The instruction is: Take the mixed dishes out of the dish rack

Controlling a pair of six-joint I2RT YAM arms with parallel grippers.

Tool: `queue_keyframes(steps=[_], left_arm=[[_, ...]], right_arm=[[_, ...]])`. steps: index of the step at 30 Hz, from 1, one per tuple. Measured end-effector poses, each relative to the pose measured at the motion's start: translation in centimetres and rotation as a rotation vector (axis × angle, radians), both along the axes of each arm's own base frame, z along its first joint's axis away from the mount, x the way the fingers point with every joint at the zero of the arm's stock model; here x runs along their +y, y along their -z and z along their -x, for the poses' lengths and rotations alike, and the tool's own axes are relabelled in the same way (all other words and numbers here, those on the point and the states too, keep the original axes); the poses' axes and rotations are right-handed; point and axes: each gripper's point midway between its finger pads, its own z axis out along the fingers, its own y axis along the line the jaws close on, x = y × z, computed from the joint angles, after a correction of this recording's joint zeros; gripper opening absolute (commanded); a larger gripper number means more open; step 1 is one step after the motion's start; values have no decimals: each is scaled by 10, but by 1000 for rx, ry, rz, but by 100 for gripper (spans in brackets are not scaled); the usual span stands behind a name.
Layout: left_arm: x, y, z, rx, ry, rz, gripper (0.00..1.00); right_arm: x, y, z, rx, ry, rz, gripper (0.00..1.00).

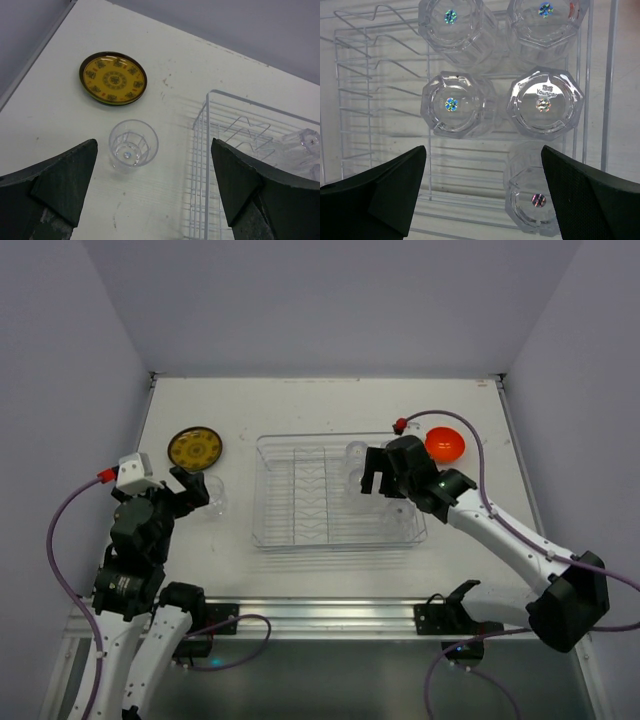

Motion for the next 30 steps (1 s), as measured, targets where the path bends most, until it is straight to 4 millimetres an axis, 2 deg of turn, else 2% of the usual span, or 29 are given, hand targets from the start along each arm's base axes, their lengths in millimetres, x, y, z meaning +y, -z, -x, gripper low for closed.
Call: queue_keyframes(steps=[3, 8, 12, 15, 19, 23, 30], left_arm=[[1, 6, 0, 13, -7, -1, 100], [-2, 6, 0, 8, 8, 3, 100], [-3, 4, 1, 1, 16, 6, 100], [-3, 1, 4, -15, 22, 9, 100], [-6, -3, 6, -39, 39, 15, 100], [-9, 2, 5, -26, 49, 13, 100], [-14, 9, 1, 7, 69, 8, 100]], right_arm=[[9, 1, -13, 27, 39, 23, 99], [38, -13, -35, 14, 59, 39, 99], [51, -7, -44, 30, 49, 59, 98], [52, 5, -49, 60, 61, 107, 96], [49, 17, -46, 96, 58, 141, 94], [50, 24, -46, 111, 56, 155, 93], [48, 48, -47, 157, 67, 219, 93]])
